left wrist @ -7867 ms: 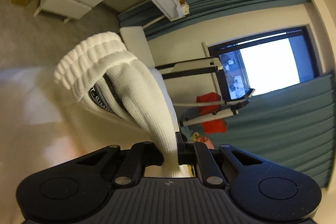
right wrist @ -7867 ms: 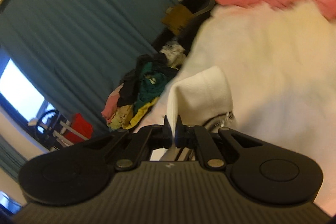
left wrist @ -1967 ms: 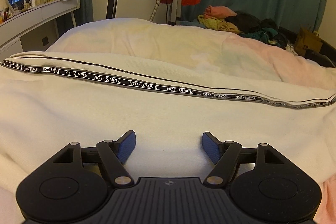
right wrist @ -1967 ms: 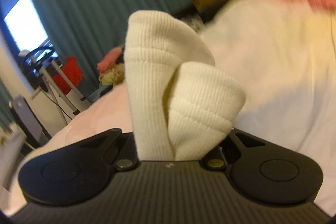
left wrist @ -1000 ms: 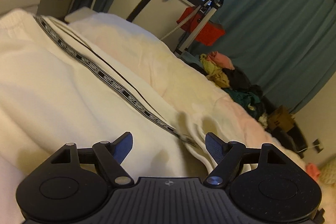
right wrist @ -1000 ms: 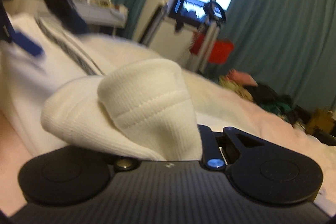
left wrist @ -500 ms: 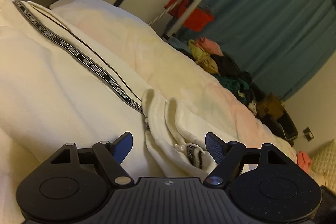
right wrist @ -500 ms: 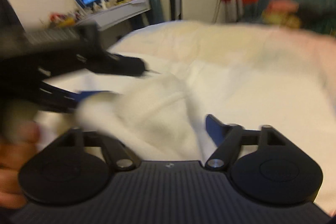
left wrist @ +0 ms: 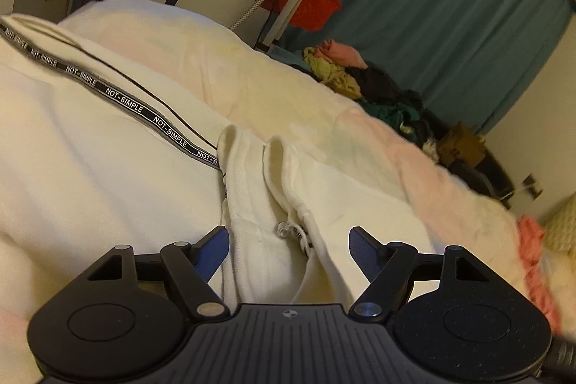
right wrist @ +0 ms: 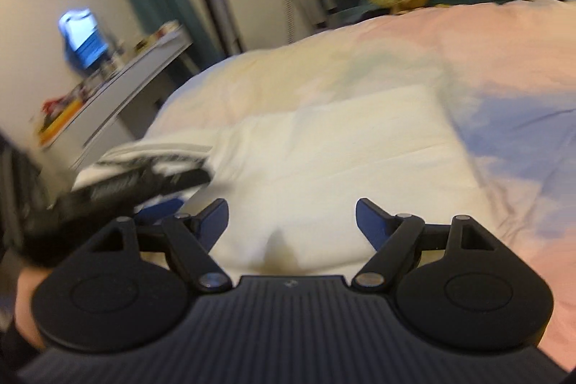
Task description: Fold clothes
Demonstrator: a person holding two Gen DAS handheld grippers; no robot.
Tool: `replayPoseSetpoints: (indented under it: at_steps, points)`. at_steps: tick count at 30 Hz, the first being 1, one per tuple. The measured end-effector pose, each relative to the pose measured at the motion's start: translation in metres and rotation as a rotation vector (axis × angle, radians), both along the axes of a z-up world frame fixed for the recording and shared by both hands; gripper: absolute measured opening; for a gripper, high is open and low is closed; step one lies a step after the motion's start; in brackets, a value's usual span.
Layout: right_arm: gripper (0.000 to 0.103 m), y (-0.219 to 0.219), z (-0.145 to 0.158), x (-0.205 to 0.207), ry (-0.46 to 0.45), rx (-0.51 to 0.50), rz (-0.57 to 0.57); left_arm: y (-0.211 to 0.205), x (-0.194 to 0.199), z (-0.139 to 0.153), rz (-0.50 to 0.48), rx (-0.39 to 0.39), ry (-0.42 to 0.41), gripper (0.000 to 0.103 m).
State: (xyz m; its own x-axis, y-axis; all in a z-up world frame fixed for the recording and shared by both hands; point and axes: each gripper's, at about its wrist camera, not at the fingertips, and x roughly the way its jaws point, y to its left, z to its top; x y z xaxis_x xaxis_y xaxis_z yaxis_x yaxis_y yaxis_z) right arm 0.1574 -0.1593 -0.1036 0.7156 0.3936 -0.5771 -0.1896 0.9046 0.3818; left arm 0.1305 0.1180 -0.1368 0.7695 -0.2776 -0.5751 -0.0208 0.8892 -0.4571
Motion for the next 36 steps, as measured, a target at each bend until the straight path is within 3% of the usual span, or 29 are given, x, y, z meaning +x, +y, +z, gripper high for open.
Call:
replayPoseSetpoints:
  at_steps: [4,9,13,15,21,22,25,30,33,36]
  points:
    - [0.079,0.0,-0.028,0.018,0.073,-0.093,-0.079,-0.005,-0.003,-0.001,0.028,0.048,-0.011,0.066]
    - [0.079,0.006,-0.04,0.021,0.101,-0.113,-0.084,0.004,-0.023,0.015,0.06,-0.004,-0.064,0.065]
    - [0.079,0.008,-0.039,0.018,0.097,-0.112,-0.085,-0.005,-0.039,0.027,-0.017,0.007,-0.103,0.055]
    - [0.079,0.006,-0.038,0.018,0.101,-0.105,-0.089,-0.015,-0.045,0.029,-0.078,0.018,-0.11,0.055]
    - [0.079,0.004,-0.039,0.022,0.108,-0.078,-0.11,-0.05,-0.038,0.013,-0.156,0.15,-0.067,0.049]
    - [0.079,0.004,-0.039,0.023,0.108,-0.077,-0.111,-0.051,-0.036,0.009,-0.147,0.164,-0.054,0.044]
    - [0.079,0.004,-0.039,0.023,0.107,-0.077,-0.113,-0.051,-0.031,0.002,-0.131,0.167,-0.018,0.005]
    - [0.079,0.006,-0.04,0.023,0.103,-0.082,-0.113,-0.047,-0.038,0.007,-0.111,0.156,-0.03,0.005]
    - [0.079,0.006,-0.04,0.023,0.103,-0.081,-0.115,-0.037,-0.045,0.009,-0.104,0.088,-0.015,0.007]
    - [0.079,0.004,-0.04,0.022,0.107,-0.069,-0.118,-0.023,-0.049,0.016,-0.106,0.045,0.029,0.019]
